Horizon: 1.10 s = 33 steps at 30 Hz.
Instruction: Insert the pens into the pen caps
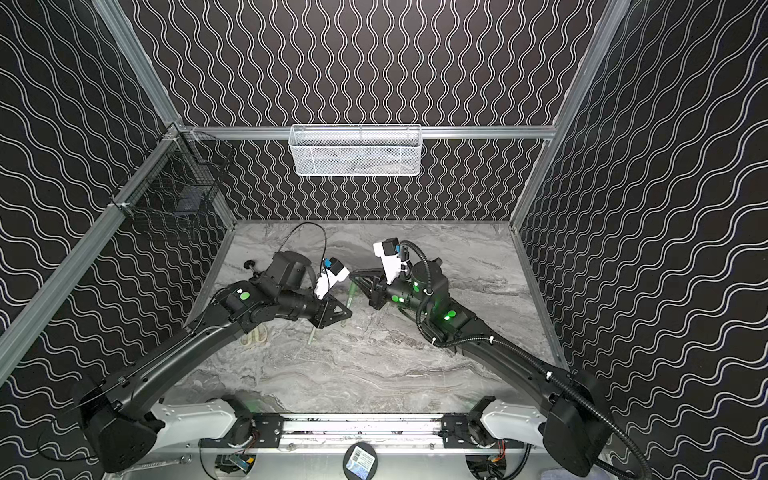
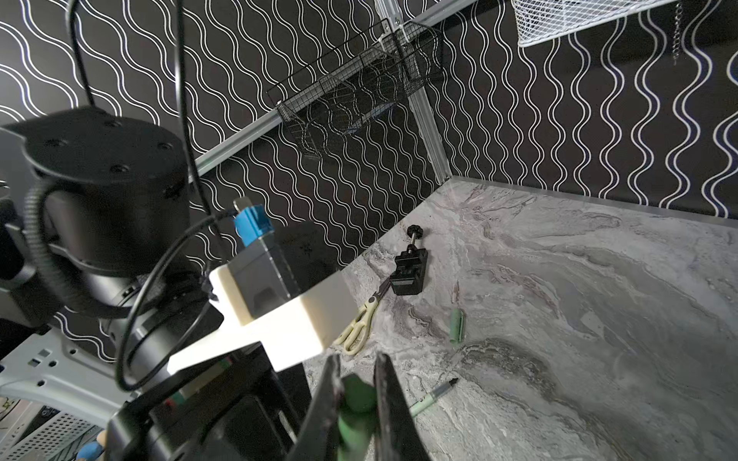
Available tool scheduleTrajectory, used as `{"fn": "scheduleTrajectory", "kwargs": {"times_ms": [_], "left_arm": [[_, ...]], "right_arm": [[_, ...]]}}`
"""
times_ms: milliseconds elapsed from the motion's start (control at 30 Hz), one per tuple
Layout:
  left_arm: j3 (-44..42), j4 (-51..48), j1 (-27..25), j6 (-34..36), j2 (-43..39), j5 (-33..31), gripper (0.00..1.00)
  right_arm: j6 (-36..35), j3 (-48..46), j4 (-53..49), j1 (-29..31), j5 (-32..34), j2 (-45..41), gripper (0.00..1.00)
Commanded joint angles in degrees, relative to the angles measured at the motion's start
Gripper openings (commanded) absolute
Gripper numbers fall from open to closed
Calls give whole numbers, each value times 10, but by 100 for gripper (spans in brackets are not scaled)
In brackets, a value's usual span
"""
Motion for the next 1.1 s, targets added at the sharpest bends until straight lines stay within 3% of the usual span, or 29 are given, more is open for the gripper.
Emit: {"fn": "scheduleTrajectory", "kwargs": {"times_ms": [0, 433, 933, 1067], "left_arm": [[25, 823, 13, -58, -3, -35, 0], [35, 812, 20, -49, 10, -9, 0], [-59, 696, 20, -10, -28, 36, 0], [-93, 660, 20, 4, -43, 49, 0]], "right_arm": [[-49, -12, -196, 10, -65, 10, 7], [-62, -9, -212, 13, -48, 6, 8], [-89, 52, -247, 7, 9, -32, 9], [-91, 69, -259, 5, 31, -49, 26]]}}
